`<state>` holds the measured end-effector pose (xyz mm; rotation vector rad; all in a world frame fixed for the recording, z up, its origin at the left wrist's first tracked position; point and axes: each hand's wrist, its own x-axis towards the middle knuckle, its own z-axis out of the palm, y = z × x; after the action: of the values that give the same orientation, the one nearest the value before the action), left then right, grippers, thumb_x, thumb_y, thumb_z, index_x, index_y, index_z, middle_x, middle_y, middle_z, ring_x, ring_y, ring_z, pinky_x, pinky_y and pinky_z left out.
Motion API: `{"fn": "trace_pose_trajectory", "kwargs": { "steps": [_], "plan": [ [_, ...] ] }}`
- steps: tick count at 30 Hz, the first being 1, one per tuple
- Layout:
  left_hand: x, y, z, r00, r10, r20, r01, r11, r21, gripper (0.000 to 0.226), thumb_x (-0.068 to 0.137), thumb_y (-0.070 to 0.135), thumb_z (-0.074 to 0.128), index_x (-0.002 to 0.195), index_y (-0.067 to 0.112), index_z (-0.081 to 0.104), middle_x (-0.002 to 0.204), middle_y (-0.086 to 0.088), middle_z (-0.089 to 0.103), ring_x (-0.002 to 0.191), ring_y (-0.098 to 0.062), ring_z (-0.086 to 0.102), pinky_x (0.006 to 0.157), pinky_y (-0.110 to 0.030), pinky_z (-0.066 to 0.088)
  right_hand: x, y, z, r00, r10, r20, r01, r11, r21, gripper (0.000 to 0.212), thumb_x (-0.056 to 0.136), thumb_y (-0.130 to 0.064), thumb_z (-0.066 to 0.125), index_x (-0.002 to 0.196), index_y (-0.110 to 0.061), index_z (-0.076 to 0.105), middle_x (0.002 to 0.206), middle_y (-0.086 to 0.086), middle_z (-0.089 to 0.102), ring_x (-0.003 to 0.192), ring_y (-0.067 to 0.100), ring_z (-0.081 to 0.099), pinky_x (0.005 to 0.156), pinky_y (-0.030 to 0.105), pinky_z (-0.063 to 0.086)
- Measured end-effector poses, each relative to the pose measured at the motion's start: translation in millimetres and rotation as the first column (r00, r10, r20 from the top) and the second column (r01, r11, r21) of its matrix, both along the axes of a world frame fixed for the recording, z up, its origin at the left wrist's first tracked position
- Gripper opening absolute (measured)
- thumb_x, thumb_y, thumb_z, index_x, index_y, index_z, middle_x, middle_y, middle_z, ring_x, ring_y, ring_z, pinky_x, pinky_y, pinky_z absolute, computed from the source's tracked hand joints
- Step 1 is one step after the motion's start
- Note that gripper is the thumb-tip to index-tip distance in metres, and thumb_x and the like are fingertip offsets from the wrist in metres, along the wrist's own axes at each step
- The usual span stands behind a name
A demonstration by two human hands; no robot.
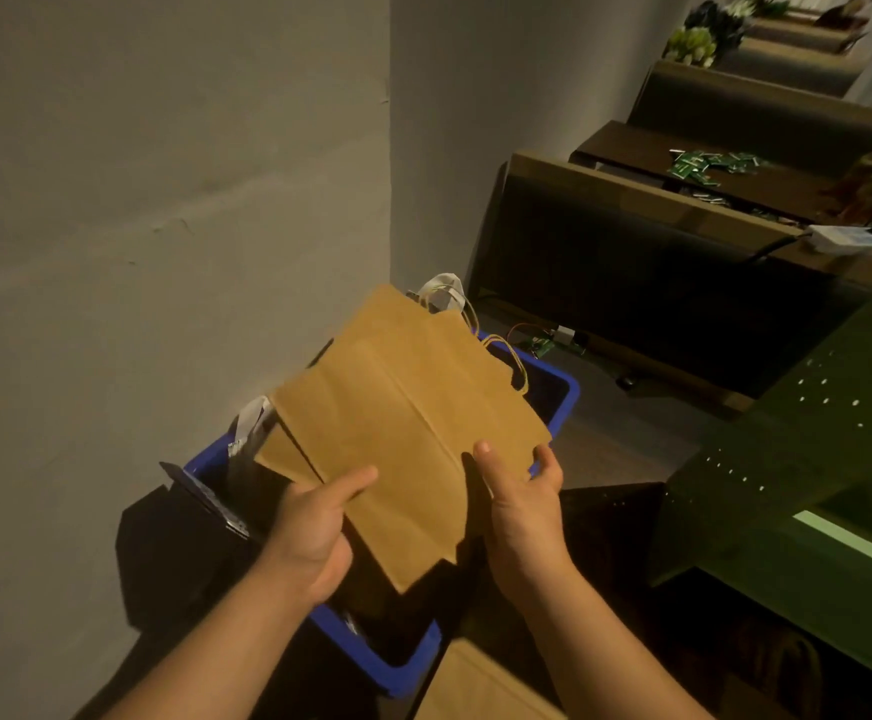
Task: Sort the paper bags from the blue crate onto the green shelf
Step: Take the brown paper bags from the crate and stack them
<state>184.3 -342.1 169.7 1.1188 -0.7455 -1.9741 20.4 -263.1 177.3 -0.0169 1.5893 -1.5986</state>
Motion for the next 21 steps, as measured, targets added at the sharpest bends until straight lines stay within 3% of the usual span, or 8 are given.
{"fn": "trace_pose_trajectory", "kwargs": {
  "steps": [2,5,8,10,13,16,19,21],
  "plan": [
    [-0.8,8.0,-2.8,0.999,-0.038,-0.012,0.038,0.999,0.001,0.052,0.07,0.001,0.07,0.121,0.01,0.068,0.116,-0.014,0.076,0.116,-0.036,0.067,0.102,-0.052,0.051,-4.9,0.0,-0.3,0.996,-0.074,0.041,0.075,0.997,-0.024,0.097,0.083,-0.013,0.082,0.156,-0.033,0.021,0.142,0.01,0.053,0.119,0.034,0.061,0.107,0.058,0.047],
    [5.3,11.2,-4.6,0.993,-0.112,-0.041,0.112,0.994,0.008,0.053,0.057,0.002,0.085,0.109,0.009,0.077,0.119,-0.018,0.075,0.118,-0.041,0.066,0.109,-0.058,0.045,-14.0,4.1,1.0,0.999,-0.045,0.021,0.047,0.997,-0.06,0.052,0.089,-0.002,0.072,0.133,-0.017,0.05,0.12,0.008,0.068,0.11,0.032,0.066,0.106,0.058,0.047],
    [24.4,-0.2,-2.8,0.958,-0.146,-0.247,0.16,0.986,0.039,0.073,0.03,0.031,0.099,0.099,0.01,0.084,0.117,-0.021,0.072,0.108,-0.042,0.069,0.099,-0.055,0.05,-24.5,14.4,2.2,1.0,0.012,-0.027,-0.013,0.999,-0.052,0.032,0.092,-0.001,0.067,0.112,-0.024,0.058,0.117,0.004,0.07,0.114,0.028,0.065,0.11,0.049,0.045],
    [35.7,-13.8,2.7,0.939,-0.153,-0.308,0.172,0.984,0.037,0.073,0.052,0.051,0.089,0.113,0.011,0.081,0.12,-0.019,0.072,0.104,-0.039,0.071,0.09,-0.05,0.055,-30.9,22.0,1.9,0.999,0.033,-0.034,-0.034,0.999,-0.043,0.03,0.094,-0.002,0.066,0.109,-0.027,0.059,0.117,0.004,0.071,0.113,0.028,0.066,0.11,0.048,0.046],
    [34.2,-29.1,12.1,0.956,-0.281,-0.08,0.283,0.959,0.005,0.056,0.1,0.055,0.043,0.136,0.018,0.065,0.129,-0.017,0.071,0.118,-0.04,0.066,0.102,-0.055,0.048,-36.1,31.3,1.5,0.993,0.098,-0.062,-0.099,0.995,0.0,0.028,0.095,-0.008,0.066,0.119,-0.022,0.06,0.116,0.005,0.072,0.11,0.028,0.068,0.108,0.048,0.047],
    [19.4,-30.3,14.9,0.917,-0.362,0.166,0.377,0.924,-0.067,0.039,0.105,0.04,0.046,0.135,0.021,0.061,0.126,-0.017,0.072,0.119,-0.038,0.066,0.11,-0.061,0.044,-33.1,39.2,2.8,0.975,0.196,-0.107,-0.191,0.98,0.055,0.029,0.096,-0.019,0.067,0.124,-0.021,0.059,0.113,0.005,0.074,0.103,0.028,0.072,0.102,0.05,0.053],
    [12.5,-29.8,6.1,0.872,-0.385,0.303,0.426,0.901,-0.079,0.086,0.084,0.059,0.072,0.156,0.027,0.038,0.147,-0.007,0.059,0.133,-0.033,0.057,0.113,-0.06,0.041,-29.1,44.2,4.6,0.963,0.242,-0.121,-0.235,0.969,0.073,0.037,0.094,-0.025,0.07,0.128,-0.022,0.056,0.113,0.004,0.074,0.099,0.025,0.074,0.094,0.047,0.057],
    [11.9,-34.8,-11.6,0.839,-0.403,0.364,0.468,0.877,-0.108,0.108,0.066,0.075,0.078,0.156,0.039,0.032,0.154,0.002,0.051,0.136,-0.031,0.054,0.111,-0.06,0.044,-27.9,46.2,4.8,0.96,0.26,-0.104,-0.25,0.963,0.1,0.047,0.093,-0.03,0.072,0.134,-0.024,0.051,0.114,0.003,0.072,0.096,0.025,0.074,0.082,0.042,0.06]
  ]
}}
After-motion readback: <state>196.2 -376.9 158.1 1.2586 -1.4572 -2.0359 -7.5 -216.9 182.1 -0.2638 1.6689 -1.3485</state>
